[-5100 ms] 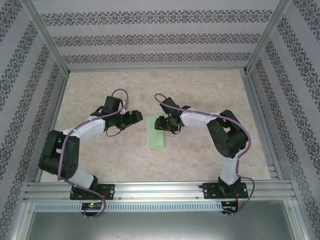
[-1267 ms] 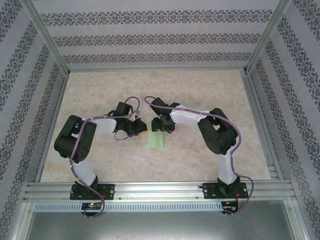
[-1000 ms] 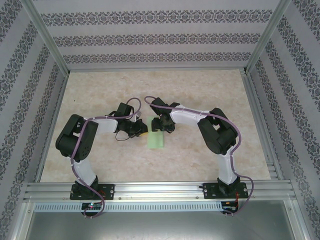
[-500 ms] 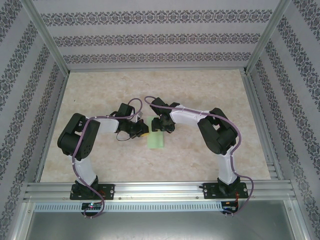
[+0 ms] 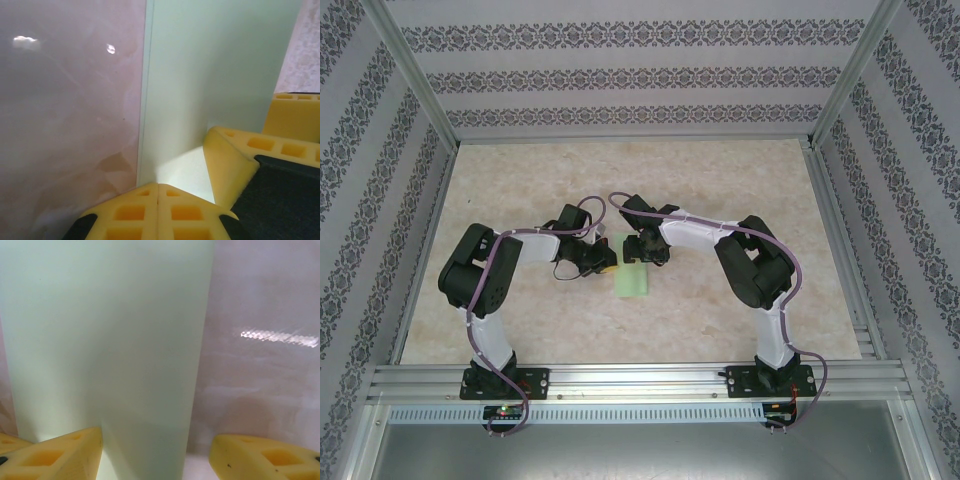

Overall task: Fold a paper plane with a square sheet of paper (pick it up from the middle)
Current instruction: Hold the square sheet of paper at the center of the table, then fold the square sheet of paper in half at the center of the table.

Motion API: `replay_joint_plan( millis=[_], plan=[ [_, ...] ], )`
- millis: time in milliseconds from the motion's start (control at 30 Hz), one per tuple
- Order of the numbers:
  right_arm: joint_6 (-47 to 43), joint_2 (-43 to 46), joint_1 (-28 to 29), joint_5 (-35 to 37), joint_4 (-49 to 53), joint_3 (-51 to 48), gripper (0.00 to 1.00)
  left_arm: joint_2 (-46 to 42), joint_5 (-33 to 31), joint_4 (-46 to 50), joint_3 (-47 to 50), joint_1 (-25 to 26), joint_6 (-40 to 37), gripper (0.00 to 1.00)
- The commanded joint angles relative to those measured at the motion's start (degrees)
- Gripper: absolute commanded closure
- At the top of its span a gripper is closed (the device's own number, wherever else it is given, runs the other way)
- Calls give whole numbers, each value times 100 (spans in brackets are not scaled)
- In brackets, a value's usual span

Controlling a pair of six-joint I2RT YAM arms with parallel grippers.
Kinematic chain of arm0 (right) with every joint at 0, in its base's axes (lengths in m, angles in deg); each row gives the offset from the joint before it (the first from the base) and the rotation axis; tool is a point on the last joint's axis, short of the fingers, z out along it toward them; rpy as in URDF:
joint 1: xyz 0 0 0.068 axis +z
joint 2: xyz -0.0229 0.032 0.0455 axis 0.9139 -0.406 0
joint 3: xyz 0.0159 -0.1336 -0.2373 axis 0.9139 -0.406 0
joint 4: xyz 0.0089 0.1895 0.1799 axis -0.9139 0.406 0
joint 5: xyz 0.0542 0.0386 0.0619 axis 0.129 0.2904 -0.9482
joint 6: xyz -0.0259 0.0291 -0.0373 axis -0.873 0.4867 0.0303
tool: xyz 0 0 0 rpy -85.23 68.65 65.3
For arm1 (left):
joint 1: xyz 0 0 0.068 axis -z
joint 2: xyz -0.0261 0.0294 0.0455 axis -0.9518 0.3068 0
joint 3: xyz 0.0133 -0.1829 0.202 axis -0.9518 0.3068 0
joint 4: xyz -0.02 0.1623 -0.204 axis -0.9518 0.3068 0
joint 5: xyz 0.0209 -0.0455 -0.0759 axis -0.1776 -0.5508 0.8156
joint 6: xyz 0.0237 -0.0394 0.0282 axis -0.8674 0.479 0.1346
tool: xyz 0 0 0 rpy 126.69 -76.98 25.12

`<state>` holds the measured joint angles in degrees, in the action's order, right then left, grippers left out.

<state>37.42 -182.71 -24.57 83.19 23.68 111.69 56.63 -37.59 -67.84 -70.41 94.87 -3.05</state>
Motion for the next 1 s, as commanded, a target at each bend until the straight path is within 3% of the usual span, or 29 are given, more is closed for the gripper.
replay_joint_plan(
  millis=[0,233,600,733,833,967],
  plan=[
    [-20,-1390,45,-829,-739,-603,36,223,-313,639,-177,97,-270,96],
    [-57,-815,-24,-1085,-741,-607,36,427,-732,1093,-233,142,-369,98],
    [129,1416,-530,-1443,-1358,-1165,38,524,-1002,1250,-137,161,-434,100],
    [147,1873,-505,-1508,-1600,-1366,47,566,-1092,1289,-119,162,-445,100],
    [214,1986,-369,-1425,-1730,-1391,60,595,-1123,1320,-137,160,-430,100],
    [314,1648,-155,-1449,-1719,-1195,89,631,-1173,1358,-139,165,-389,100]
  ],
)
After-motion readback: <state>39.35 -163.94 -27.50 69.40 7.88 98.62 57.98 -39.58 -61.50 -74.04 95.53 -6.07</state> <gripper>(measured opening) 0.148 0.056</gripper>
